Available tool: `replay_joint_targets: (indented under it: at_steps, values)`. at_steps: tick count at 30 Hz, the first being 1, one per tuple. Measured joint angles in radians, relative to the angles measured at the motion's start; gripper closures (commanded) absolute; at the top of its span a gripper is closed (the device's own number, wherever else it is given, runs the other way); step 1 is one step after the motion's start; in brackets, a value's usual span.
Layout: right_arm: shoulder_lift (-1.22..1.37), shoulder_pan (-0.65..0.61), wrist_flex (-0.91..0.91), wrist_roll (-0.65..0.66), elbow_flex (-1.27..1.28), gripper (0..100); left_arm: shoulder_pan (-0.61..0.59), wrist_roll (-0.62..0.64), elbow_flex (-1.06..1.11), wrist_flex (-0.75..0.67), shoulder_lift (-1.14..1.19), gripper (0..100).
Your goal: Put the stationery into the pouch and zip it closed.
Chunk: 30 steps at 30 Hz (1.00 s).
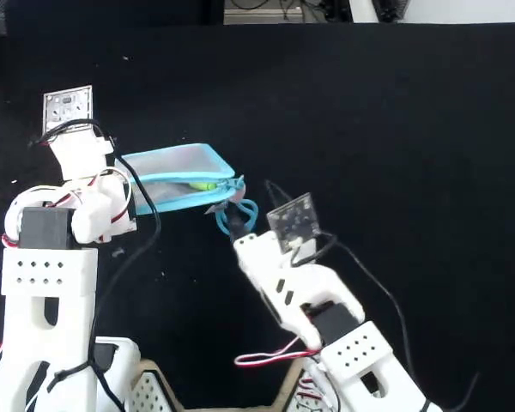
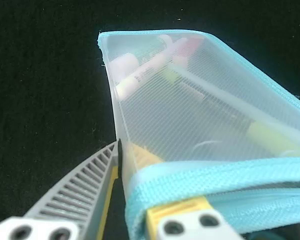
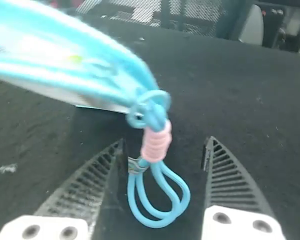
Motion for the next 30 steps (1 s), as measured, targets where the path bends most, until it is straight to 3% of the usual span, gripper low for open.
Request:
replay_joint_targets:
  at_steps: [14,23,30]
  values:
    - [0.005,0.003,-0.069,0.014,-0.054,76.2,0.0,0.0,0.0,0.0,0.0,96]
    - [0.512,0.029,-0.176,0.015,-0.215,76.2,0.0,0.0,0.0,0.0,0.0,96]
    - [0.572,0.087,-0.19,0.018,-0.249,76.5,0.0,0.0,0.0,0.0,0.0,96]
